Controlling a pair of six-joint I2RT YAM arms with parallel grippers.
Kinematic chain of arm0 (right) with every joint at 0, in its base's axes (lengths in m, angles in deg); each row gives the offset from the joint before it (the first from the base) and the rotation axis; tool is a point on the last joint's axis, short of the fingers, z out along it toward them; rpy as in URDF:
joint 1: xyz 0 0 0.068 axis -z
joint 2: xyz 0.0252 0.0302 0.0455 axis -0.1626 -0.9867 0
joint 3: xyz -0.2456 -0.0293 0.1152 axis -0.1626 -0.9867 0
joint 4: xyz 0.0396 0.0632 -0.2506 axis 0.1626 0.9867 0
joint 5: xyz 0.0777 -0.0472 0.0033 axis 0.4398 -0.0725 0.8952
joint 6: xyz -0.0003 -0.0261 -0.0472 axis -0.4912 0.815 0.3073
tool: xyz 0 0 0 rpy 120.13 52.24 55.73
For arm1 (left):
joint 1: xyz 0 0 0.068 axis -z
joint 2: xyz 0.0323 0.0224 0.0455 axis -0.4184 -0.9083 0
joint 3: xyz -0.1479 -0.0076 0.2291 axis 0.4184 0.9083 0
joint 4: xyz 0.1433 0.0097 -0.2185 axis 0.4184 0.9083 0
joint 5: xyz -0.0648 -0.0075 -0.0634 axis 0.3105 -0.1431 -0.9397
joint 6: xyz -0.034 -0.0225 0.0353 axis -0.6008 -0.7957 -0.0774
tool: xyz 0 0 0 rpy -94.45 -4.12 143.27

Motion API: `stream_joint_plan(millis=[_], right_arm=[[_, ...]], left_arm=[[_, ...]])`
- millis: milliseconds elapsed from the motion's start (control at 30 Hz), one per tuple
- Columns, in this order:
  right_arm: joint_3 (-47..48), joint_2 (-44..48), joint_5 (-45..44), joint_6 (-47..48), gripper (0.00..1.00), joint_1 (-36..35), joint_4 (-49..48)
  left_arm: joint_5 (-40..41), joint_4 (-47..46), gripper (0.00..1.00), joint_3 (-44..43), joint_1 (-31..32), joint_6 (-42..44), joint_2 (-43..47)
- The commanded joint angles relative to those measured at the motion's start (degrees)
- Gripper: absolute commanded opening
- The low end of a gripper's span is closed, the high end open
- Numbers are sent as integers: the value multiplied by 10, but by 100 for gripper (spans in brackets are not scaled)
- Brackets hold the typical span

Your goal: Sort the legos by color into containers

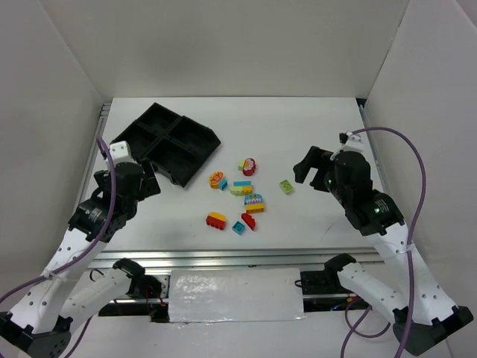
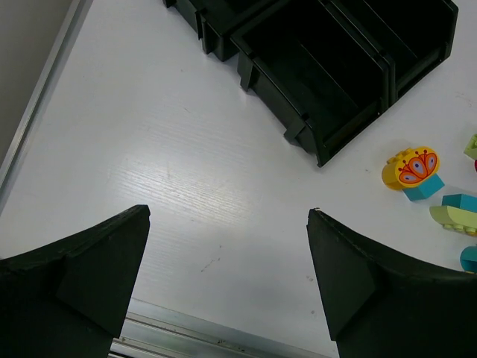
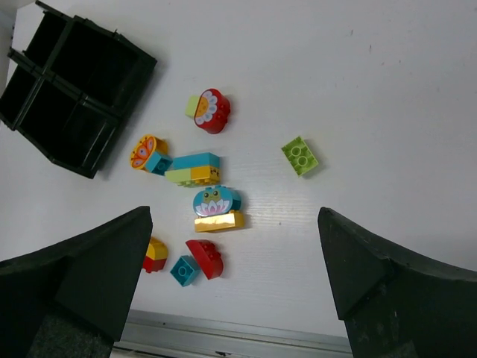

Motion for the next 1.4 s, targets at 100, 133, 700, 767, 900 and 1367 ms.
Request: stream_joint_plan(millis=[100,133,700,767,900,1367], right_arm=[[2,-1,-1,-1,100,-3,-4],[1,-4,3,2,100,-3,-7],[169,-471,-1,69,89,15,12],[181,-516,17,77,85,31,16],[170,-547,72,99,83,65,4],[205,-656,82,127,63,66,53]], left_arm=[[-6,-21,99,-16,-3,11,2],[-7,-20,99,-16,-3,11,1],[-16,-24,99,-14,-4,19,-9],[-20,-25,99,-13,-4,21,-11],[-29,-28,99,-12,-3,26,-13],[-44,-33,99,-11,-4,34,-15]])
